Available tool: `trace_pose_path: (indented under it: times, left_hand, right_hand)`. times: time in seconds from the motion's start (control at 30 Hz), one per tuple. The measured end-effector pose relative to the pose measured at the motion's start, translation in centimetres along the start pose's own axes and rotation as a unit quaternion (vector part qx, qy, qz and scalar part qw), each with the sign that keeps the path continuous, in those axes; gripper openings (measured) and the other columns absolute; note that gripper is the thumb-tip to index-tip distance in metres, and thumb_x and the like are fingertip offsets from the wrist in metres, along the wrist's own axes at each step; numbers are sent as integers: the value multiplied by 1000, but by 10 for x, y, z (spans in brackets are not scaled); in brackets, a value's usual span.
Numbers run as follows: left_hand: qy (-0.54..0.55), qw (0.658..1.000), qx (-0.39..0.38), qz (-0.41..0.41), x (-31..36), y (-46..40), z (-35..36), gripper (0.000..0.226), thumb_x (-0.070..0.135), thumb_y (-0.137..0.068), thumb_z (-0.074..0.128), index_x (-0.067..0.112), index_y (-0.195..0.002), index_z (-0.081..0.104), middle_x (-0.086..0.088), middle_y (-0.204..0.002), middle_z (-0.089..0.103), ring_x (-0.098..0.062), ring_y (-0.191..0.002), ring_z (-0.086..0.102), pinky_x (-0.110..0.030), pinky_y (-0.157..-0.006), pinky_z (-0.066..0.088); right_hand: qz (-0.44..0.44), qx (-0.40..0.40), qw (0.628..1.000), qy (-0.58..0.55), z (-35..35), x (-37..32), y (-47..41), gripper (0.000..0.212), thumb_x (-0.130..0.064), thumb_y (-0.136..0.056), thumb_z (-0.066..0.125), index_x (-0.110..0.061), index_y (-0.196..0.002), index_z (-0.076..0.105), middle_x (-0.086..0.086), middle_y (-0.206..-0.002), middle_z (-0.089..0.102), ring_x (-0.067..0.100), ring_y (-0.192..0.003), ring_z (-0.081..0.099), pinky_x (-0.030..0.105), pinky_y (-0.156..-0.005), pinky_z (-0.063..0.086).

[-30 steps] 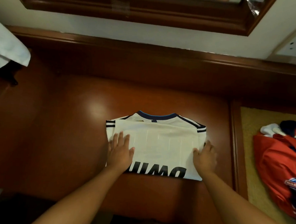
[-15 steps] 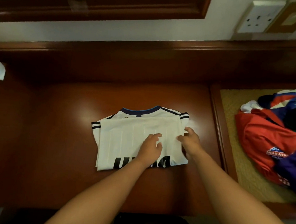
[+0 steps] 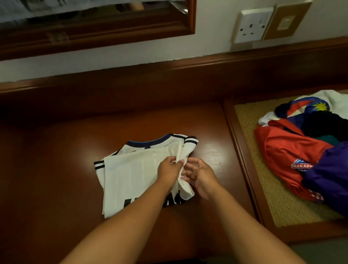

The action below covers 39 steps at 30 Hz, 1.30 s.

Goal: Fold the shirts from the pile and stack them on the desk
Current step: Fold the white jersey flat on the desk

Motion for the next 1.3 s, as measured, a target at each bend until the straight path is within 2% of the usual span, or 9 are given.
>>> trace_pose_path:
  times: [0.23, 0.4, 0.5, 0.6, 0.77, 0.93, 1.07, 1.17, 1.3]
  left_hand:
    - [-1, 999, 23, 32, 11, 3, -2, 18, 6, -90, 50, 10, -91, 67, -6, -88, 67, -23, -84, 60, -28, -71, 46]
    - [-53, 998, -21, 27, 3, 8, 9, 31, 27, -94, 54, 6, -115, 62, -8, -108, 66, -25, -98, 61, -32, -86, 49]
    - [-40, 999, -28, 16, -4, 8, 13, 33, 30, -94, 56, 6, -115, 62, -12, -108, 67, -27, -97, 63, -32, -81, 49]
    - [-45, 998, -35, 7, -5, 7, 18, 35, 33, -92, 57, 4, -113, 63, -14, -105, 67, -30, -96, 63, -34, -81, 50]
    - [-67, 997, -15, -18, -4, -7, 19, 32, 25, -89, 60, 3, -111, 64, -17, -104, 67, -34, -94, 64, -42, -84, 55]
    - [-72, 997, 10, -36, 0, -12, 9, 34, 23, -93, 58, 0, -117, 61, -19, -112, 65, -35, -101, 61, -38, -86, 51]
    - [-10, 1000, 17, 10, 15, 8, -13, 35, 29, -98, 50, 5, -121, 59, -16, -114, 64, -32, -103, 60, -36, -89, 48]
    - [100, 995, -17, 16, 24, 30, -37, 32, 32, -100, 47, 12, -122, 56, -11, -113, 64, -27, -102, 62, -38, -92, 50]
    - [335, 935, -115, -15, 41, 69, -79, 29, 27, -100, 45, 15, -124, 56, -16, -113, 67, -32, -101, 66, -45, -87, 54]
  right_hand:
    - [-8, 45, 999, -24, -25, 1, 5, 41, 17, -85, 37, -1, -118, 54, 19, -102, 67, 27, -82, 68, 35, -72, 58]
    - [14, 28, 998, -57, -14, 9, 6, 55, 21, -82, 28, -1, -129, 44, 19, -115, 61, 29, -89, 62, 35, -73, 56]
    - [28, 36, 997, -58, -11, 16, 7, 59, 21, -81, 27, 0, -135, 38, 18, -124, 58, 21, -80, 61, 26, -58, 50]
    - [45, 44, 998, -23, -11, 20, 11, 54, 19, -83, 29, 0, -130, 47, 14, -127, 58, 13, -70, 55, 18, -46, 44]
    - [49, 37, 998, -5, -17, 24, 13, 52, 21, -80, 27, 4, -124, 48, 11, -114, 64, 13, -61, 49, 18, -47, 40]
    - [37, 47, 998, -13, -30, 24, 15, 49, 20, -75, 28, 0, -115, 50, 12, -99, 71, 17, -64, 54, 26, -53, 37]
    - [35, 90, 995, 9, -46, 27, 10, 40, 12, -82, 35, -9, -111, 52, 8, -97, 70, 17, -72, 59, 27, -56, 42]
    - [46, 92, 995, 12, -46, 32, 4, 25, -2, -93, 37, -14, -109, 53, 6, -97, 68, 17, -74, 59, 28, -58, 44]
    - [76, 76, 994, 20, -29, 41, -5, 18, -23, -101, 39, -17, -110, 54, 5, -92, 62, 17, -69, 54, 27, -57, 40]
Point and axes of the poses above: each hand's wrist, its own y-axis away from the middle knuckle, its own z-axis out of the palm, x = y × z, the point moved 5 cm from there along -y, towards the middle knuckle
